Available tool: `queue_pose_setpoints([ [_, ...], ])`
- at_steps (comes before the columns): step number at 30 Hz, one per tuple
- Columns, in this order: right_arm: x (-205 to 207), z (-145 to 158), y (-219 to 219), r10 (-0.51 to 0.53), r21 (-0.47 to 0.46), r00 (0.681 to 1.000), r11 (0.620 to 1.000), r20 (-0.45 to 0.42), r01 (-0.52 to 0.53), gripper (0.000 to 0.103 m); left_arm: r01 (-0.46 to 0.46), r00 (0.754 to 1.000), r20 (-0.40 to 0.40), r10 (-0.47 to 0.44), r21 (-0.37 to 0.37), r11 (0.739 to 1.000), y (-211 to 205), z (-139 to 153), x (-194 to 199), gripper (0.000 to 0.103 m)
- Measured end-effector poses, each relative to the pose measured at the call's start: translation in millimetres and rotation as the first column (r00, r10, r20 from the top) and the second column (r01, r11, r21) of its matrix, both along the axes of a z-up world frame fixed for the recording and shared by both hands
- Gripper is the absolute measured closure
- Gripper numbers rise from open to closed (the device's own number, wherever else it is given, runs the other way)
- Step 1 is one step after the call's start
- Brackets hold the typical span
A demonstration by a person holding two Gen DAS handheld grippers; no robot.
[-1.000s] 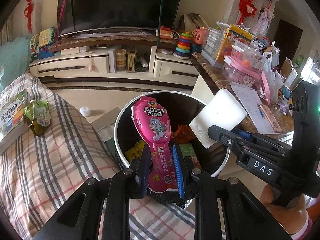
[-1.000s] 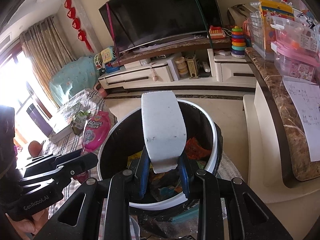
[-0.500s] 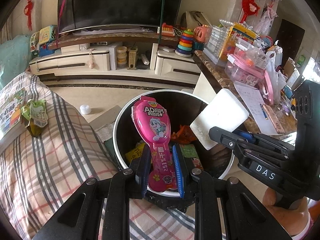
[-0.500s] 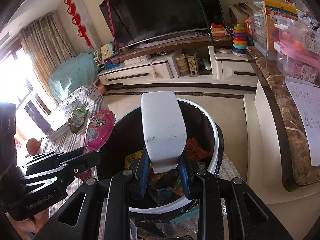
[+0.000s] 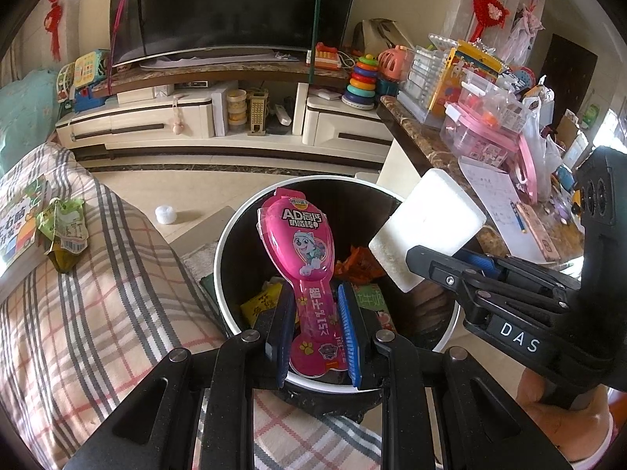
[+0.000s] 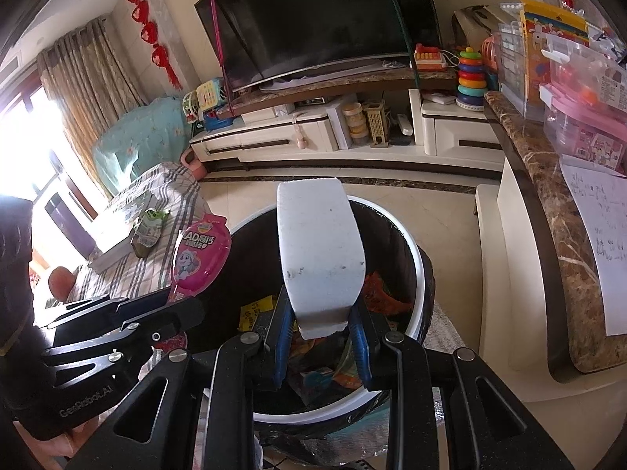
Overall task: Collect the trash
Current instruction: 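Open both tools to drop the toothpaste tube and cup into the bin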
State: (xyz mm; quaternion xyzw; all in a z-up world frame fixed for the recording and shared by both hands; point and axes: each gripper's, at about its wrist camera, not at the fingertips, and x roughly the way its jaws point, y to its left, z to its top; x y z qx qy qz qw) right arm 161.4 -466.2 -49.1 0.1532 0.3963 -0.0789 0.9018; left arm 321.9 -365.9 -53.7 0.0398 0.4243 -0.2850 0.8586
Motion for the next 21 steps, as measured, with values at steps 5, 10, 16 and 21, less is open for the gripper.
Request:
queue_pose_setpoints([
  [5,2,-3,0,0.004,0.000,1.000,1.000,-0.011,-0.004,0.076,-0.001,1.000,-0.011,0.001,0.000,1.000,-1,-2,3,0.082],
  [10,3,-4,-2,0.006,-0.003,1.000,1.000,-0.018,-0.006,0.076,-0.001,1.000,-0.021,0.001,-0.001,1.000,-1,-5,8,0.082],
  [16,6,-4,-5,0.007,0.008,1.000,1.000,-0.024,-0.007,0.071,0.004,1.000,-0.031,-0.005,-0.022,1.000,2,-2,10,0.068],
  [21,2,0,-12,-0.015,0.035,1.000,0.999,-0.010,0.015,0.052,-0.017,1.000,-0.001,0.017,-0.037,0.999,16,4,3,0.054],
])
